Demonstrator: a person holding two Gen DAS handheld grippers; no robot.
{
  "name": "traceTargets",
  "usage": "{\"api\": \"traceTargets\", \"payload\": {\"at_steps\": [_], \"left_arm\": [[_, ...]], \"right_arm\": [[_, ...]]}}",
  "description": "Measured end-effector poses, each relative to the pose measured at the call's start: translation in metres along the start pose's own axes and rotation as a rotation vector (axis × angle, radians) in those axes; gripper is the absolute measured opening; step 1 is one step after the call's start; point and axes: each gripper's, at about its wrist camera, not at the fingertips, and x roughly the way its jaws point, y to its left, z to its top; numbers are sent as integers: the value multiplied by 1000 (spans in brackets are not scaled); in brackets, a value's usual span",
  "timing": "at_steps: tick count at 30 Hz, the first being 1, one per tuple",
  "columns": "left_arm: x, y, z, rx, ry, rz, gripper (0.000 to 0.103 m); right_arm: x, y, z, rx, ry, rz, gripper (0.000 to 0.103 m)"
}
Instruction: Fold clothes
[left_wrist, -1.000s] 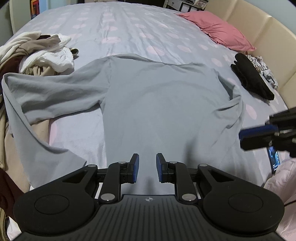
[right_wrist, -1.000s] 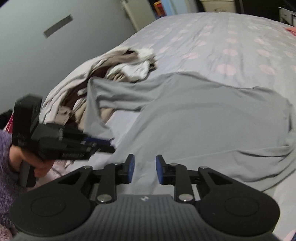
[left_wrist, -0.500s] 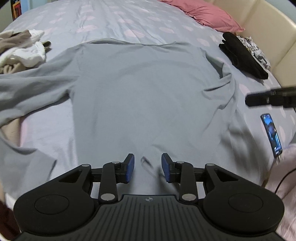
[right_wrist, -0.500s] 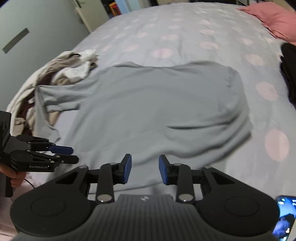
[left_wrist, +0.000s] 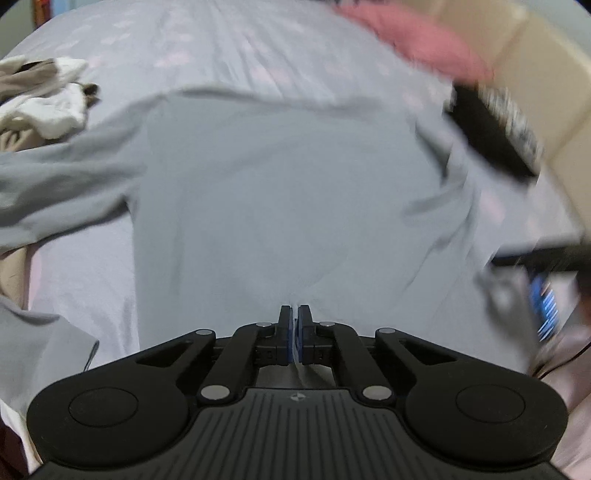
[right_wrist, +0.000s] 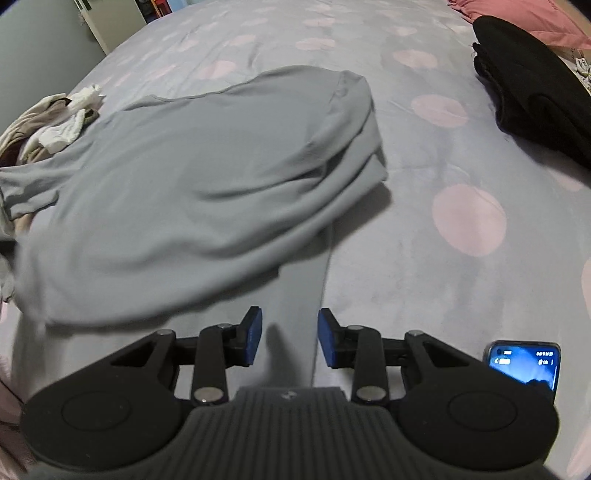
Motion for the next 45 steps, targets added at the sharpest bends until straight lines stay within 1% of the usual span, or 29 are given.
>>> {"api": "traceTargets", "payload": {"at_steps": [2, 7, 12, 14, 17, 20, 23, 26, 29, 31, 33, 34, 36, 37, 38, 40, 42, 44, 45], "left_arm": [[-21, 9, 5, -51, -66, -37, 1], [-73, 31, 12, -141, -248, -50, 1], [-100, 53, 22, -246, -365, -104, 1], [-108, 60, 24, -279, -400, -123, 1], [-116, 67, 25, -307, -439, -155, 1], [-126, 70, 22, -320, -487, -223, 1], [-136, 69, 21, -317, -524, -280, 0], [-142, 65, 22, -318, -559, -342, 1], [-146, 64, 25, -336, -593, -415, 1], [-149, 66, 28, -364, -619, -503, 1], [-150, 67, 30, -384, -642, -600, 0], [-151, 67, 31, -393, -651, -641, 0], [-153, 66, 33, -401, -656, -687, 0], [-155, 64, 34, -403, -658, -704, 0], [-158, 62, 33, -401, -657, -707, 0], [-162, 58, 29, -394, -652, -717, 0], [-167, 51, 20, -386, -637, -745, 0], [-168, 39, 10, -361, -595, -754, 0], [-168, 30, 4, -345, -559, -758, 0]], "right_arm": [[1, -1, 1, -11, -10, -1, 37], [1, 1, 16, -52, -33, -2, 37], [12, 12, 41, -162, -65, -57, 37], [21, 14, 51, -214, -77, -104, 37], [34, 9, 61, -210, -80, -116, 35], [40, 14, 65, -227, -89, -108, 35], [43, 30, 65, -289, -97, -108, 36], [53, 41, 65, -361, -77, -175, 36], [55, 39, 66, -363, -98, -189, 35], [52, 36, 68, -340, -140, -194, 34], [44, 29, 74, -266, -183, -170, 34], [40, 23, 78, -217, -195, -150, 25], [32, 9, 85, -111, -205, -116, 11], [29, 1, 88, -64, -205, -110, 11], [27, -5, 90, -24, -203, -105, 8], [25, -16, 91, 22, -196, -107, 7], [26, -26, 91, 79, -183, -99, 7], [28, -34, 91, 134, -168, -88, 7], [29, -38, 91, 151, -163, -86, 7]]}}
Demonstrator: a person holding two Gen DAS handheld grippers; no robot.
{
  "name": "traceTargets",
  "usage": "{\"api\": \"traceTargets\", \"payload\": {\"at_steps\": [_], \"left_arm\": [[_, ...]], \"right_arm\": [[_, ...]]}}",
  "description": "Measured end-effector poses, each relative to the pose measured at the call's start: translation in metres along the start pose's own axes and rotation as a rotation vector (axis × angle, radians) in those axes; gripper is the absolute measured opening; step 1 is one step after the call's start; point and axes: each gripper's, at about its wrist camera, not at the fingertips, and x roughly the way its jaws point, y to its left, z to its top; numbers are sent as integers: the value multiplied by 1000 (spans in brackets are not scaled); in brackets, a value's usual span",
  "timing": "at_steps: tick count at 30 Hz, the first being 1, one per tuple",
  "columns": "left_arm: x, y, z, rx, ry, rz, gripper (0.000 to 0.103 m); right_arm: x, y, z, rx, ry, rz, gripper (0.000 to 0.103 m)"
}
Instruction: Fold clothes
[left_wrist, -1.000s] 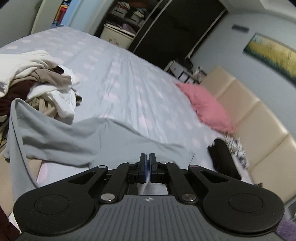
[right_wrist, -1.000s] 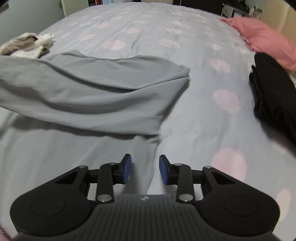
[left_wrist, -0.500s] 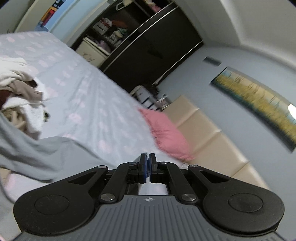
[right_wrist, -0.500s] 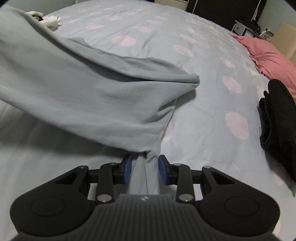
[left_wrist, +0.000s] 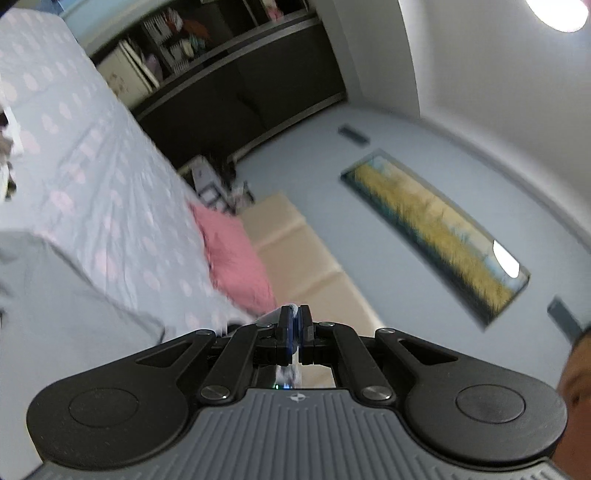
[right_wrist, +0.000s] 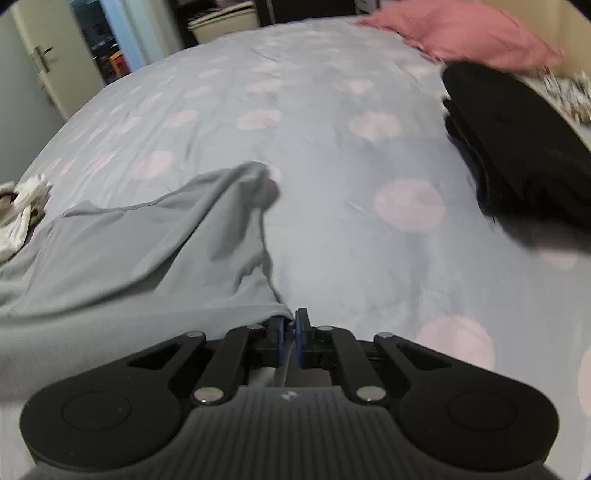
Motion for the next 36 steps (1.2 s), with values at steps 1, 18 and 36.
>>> {"api": "traceTargets", "payload": {"at_steps": [1, 18, 36], "left_arm": [[1, -3, -9, -4, 36, -3, 0], [70, 29, -214, -133, 862, 182, 0], [138, 40, -167, 170, 899, 437, 25]], "right_arm": [[2, -3, 0, 17, 6, 0, 7], [12, -22, 1, 96, 65, 26, 16], [-57, -25, -56, -7, 62, 93, 31]]}}
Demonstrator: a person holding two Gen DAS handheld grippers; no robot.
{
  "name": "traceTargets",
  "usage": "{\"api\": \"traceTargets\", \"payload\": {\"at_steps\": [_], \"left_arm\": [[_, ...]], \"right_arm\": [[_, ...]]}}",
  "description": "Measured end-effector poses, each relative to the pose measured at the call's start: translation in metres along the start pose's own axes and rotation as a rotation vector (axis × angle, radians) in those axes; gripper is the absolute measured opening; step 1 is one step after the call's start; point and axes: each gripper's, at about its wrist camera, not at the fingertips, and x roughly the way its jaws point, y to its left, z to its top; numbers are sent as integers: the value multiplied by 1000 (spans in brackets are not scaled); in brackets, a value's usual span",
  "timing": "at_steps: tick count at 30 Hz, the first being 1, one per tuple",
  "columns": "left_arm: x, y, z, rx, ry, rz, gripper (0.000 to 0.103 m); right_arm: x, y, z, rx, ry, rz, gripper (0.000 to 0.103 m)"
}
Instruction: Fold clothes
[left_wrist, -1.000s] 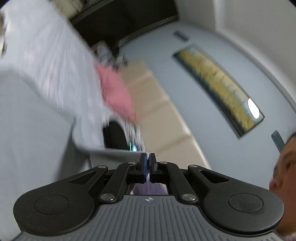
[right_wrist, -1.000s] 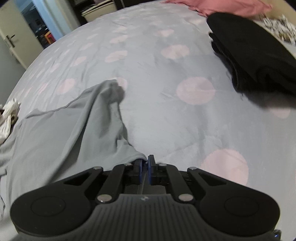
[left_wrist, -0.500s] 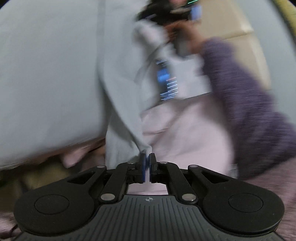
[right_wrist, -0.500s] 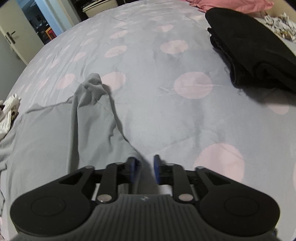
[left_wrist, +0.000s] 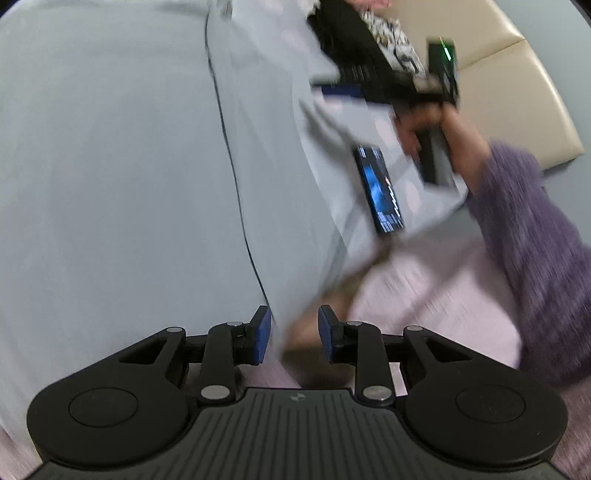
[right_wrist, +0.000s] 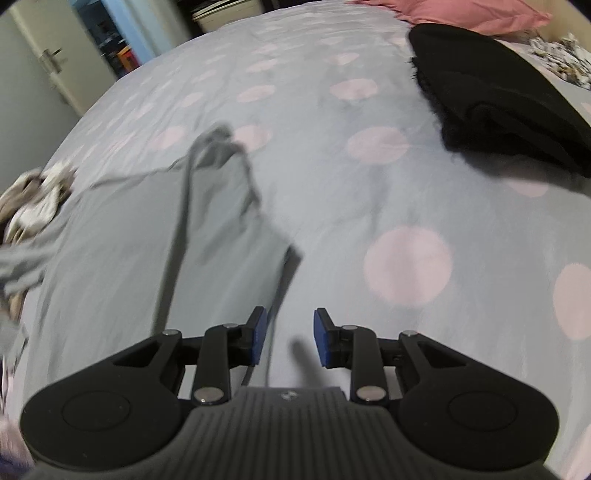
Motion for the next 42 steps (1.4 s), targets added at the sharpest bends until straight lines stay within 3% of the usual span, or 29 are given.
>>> {"api": "traceTargets", "payload": {"at_steps": [4, 11, 16, 21, 27, 29, 34, 42], "left_arm": [[19, -7, 43, 90, -92, 95, 25], [101, -15, 88, 211, -121, 284, 25], [124, 4, 105, 177, -174, 368, 25], [114, 23, 106, 144, -203, 417, 24], [87, 25, 85, 79, -235, 428, 24], [79, 21, 75, 63, -229, 396, 24], [65, -2, 33, 75, -179, 275, 24], [70, -25, -30, 98, -66, 202, 25]], "right_arm": [[-7, 17, -20, -53, 22, 44, 31], [-14, 28, -40, -102, 50, 76, 31], [-13, 28, -57, -122, 102, 86, 31], [-18, 37, -78, -132, 130, 118, 31], [-25, 58, -99, -134, 173, 148, 32], [-26, 63, -105, -151, 185, 141, 36], [-31, 68, -117, -160, 196, 115, 41], [-42, 70, -131, -155, 211, 147, 40]]}}
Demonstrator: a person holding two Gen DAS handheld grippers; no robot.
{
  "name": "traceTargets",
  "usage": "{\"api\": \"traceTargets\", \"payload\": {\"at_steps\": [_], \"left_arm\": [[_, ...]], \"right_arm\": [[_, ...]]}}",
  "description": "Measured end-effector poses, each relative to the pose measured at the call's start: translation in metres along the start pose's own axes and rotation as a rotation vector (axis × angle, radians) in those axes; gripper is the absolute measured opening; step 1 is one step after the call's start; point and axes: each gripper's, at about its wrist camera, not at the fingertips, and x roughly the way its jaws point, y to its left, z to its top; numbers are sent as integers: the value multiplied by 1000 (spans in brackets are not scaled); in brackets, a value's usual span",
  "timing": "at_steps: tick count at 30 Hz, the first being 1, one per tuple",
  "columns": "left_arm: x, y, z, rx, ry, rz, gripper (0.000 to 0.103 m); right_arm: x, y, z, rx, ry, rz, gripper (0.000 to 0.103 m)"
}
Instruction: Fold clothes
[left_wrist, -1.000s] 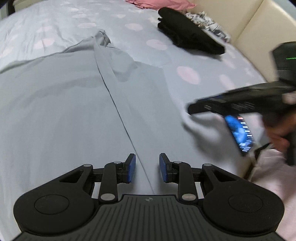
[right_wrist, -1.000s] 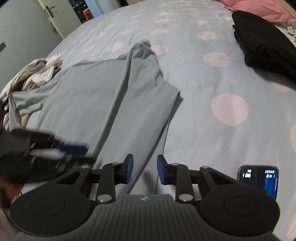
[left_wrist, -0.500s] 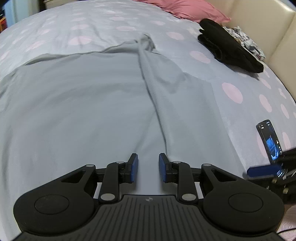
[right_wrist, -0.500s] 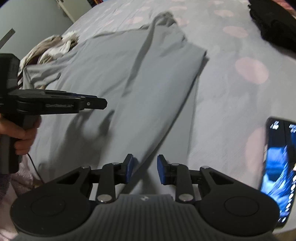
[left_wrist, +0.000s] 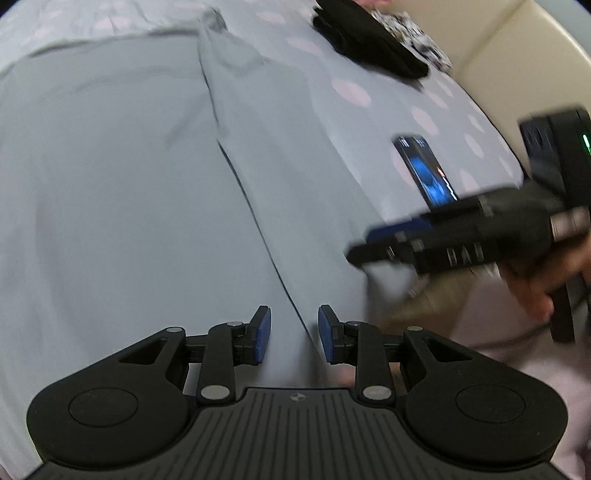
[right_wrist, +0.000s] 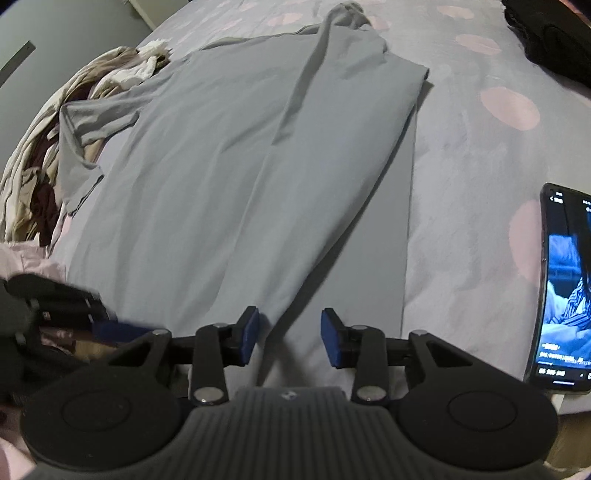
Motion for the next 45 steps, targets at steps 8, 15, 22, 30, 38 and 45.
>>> {"api": "traceTargets", "payload": {"at_steps": [8, 15, 22, 30, 38, 45], "left_arm": [[33, -27, -36, 25, 104, -51, 25], [43, -32, -36, 38, 94, -1, 25], [50, -40, -33, 52, 53, 20, 25], [27, -34, -29, 34, -64, 60, 24], [27, -48, -27, 88, -89, 17, 14], [8, -37, -19, 8, -173, -66, 1]], "right_arm": [[5, 7, -1, -30, 25, 8, 41], [6, 9, -1, -43, 30, 12, 41], [6, 10, -1, -44, 31, 17, 42], [8, 11, 0, -56, 33, 17, 42], [10, 9, 0, -47, 35, 14, 42], [-1, -1, 3, 13, -12, 27, 47]]}}
